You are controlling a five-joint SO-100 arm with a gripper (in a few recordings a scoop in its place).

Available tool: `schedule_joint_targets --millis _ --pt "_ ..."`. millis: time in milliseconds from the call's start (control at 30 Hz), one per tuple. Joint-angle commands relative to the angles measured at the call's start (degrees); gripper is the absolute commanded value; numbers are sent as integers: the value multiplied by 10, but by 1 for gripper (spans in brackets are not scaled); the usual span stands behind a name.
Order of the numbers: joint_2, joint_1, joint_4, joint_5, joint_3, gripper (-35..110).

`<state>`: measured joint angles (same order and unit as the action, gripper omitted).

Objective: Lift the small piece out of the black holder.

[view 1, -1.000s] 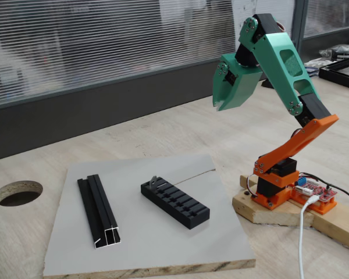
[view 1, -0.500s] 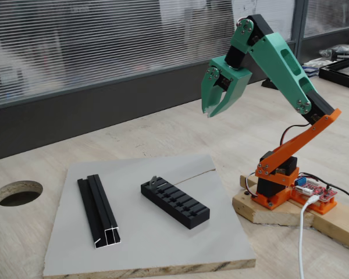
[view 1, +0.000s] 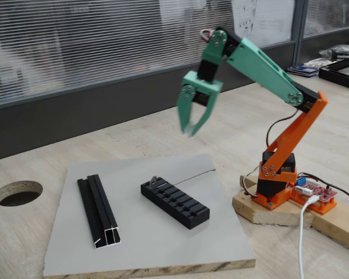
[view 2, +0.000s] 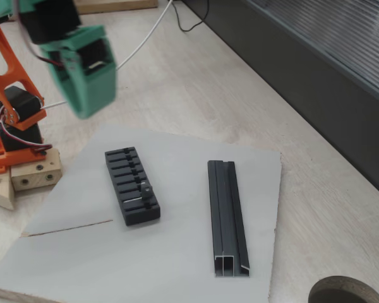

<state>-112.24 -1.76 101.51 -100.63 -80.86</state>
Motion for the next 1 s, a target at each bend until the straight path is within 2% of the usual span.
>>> schedule_joint_targets --millis 0,467,633,967 --pt "4 -29 -59 -10 0 5" --pt "60 -30 -76 -11 4 5" --pt "102 -62 -76 -19 6 5" --pt "157 -79 -77 -259 6 5"
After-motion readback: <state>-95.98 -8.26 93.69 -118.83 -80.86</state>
